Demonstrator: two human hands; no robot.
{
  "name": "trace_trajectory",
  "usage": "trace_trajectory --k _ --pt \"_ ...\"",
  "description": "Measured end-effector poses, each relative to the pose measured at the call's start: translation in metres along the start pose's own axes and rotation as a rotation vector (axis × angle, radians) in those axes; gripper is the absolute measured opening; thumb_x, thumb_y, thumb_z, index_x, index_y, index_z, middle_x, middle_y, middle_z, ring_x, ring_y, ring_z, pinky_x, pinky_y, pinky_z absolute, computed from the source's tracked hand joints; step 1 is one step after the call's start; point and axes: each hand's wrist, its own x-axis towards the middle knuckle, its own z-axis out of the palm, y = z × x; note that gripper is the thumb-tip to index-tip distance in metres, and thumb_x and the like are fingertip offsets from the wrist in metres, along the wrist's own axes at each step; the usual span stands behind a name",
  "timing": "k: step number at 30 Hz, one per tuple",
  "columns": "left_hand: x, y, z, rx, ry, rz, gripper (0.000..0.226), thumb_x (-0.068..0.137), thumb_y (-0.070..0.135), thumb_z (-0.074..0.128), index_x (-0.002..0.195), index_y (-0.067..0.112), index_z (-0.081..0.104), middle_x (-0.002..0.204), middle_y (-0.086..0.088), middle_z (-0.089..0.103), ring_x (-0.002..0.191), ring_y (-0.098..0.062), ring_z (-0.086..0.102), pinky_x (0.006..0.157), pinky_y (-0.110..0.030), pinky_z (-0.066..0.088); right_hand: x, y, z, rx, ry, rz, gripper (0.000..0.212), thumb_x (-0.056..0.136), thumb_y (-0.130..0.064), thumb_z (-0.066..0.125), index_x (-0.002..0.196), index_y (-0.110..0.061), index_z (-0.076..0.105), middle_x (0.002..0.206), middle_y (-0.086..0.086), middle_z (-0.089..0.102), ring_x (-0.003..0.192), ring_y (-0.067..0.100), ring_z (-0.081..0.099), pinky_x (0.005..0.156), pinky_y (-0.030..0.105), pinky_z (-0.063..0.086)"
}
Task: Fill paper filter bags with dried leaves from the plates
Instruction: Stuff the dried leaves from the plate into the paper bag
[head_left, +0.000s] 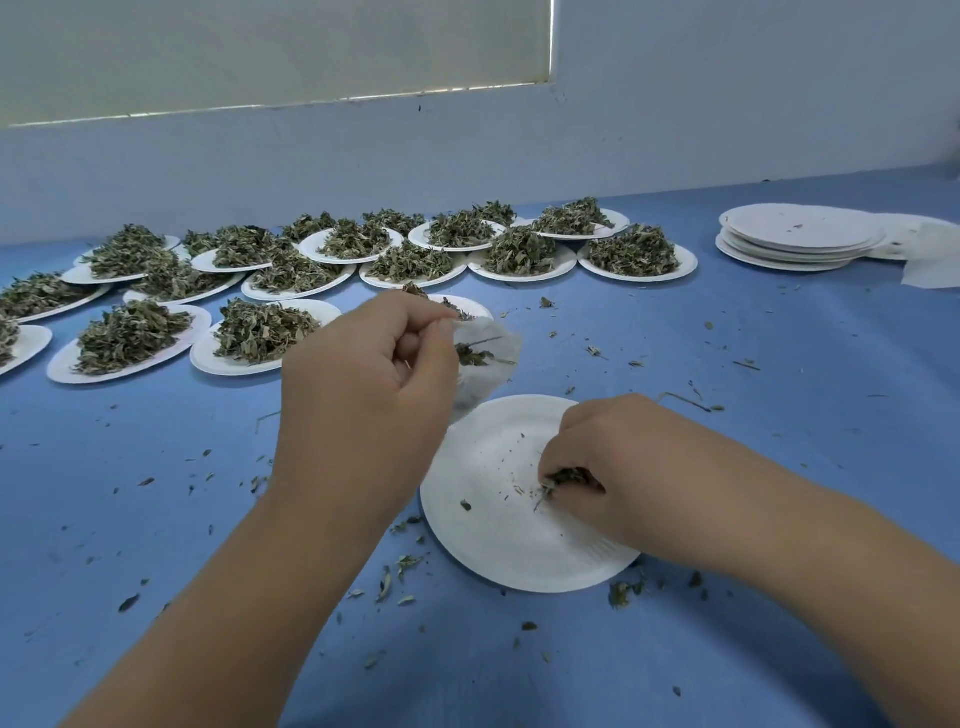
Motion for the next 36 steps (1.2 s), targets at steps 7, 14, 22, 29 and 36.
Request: trace_trajectory --k 7,14,22,29,36 --pt "-0.008 0.007 0.01 0.004 -0.075 -0.008 0.015 0.09 0.012 0.062 0.084 0.022 0.071 0.052 0.016 0.048 0.054 0.0 0.047 0.052 -0.007 0.035 -0.006 0.021 -0.027 0.635 0.237 0.119 0.01 0.08 -0.026 0.069 0.076 -0.034 0.073 0.063 -0.012 0.068 0.055 0.0 0.06 0.058 0.016 0.05" --pt "-0.013 0.009 0.017 -0.03 -0.12 -0.038 0.015 0.089 0.012 0.063 0.082 0.022 0.071 0.065 0.004 0.055 0.054 -0.006 0.045 0.051 -0.013 0.035 -0.008 0.011 -0.026 0.802 0.402 0.013 0.011 0.078 -0.019 0.072 0.082 -0.028 0.075 0.068 -0.003 0.068 0.059 0.011 0.062 0.061 0.028 0.055" --pt "-0.015 0.012 0.02 -0.1 -0.147 -0.103 0.015 0.086 0.014 0.064 0.077 0.025 0.07 0.061 0.005 0.057 0.053 -0.004 0.046 0.051 -0.011 0.035 -0.002 -0.001 -0.013 0.425 0.499 -0.015 0.025 0.076 -0.019 0.073 0.094 -0.032 0.062 0.075 -0.017 0.06 0.077 0.006 0.056 0.071 0.021 0.046" --pt "-0.016 0.016 0.023 -0.165 -0.188 -0.198 0.018 0.083 0.015 0.062 0.074 0.027 0.071 0.05 0.015 0.052 0.048 0.0 0.046 0.047 -0.008 0.032 -0.005 -0.009 -0.012 0.263 0.606 -0.079 0.014 0.074 -0.018 0.075 0.081 -0.019 0.063 0.069 -0.012 0.055 0.062 0.009 0.05 0.059 0.026 0.047" --pt "-0.014 0.017 0.023 -0.19 -0.202 -0.259 0.019 0.084 0.014 0.063 0.072 0.027 0.071 0.049 0.015 0.057 0.048 0.002 0.049 0.047 -0.007 0.033 -0.003 -0.008 -0.011 0.373 0.552 -0.049 0.012 0.075 -0.015 0.077 0.082 -0.021 0.069 0.08 -0.006 0.06 0.073 0.01 0.059 0.071 0.034 0.052"
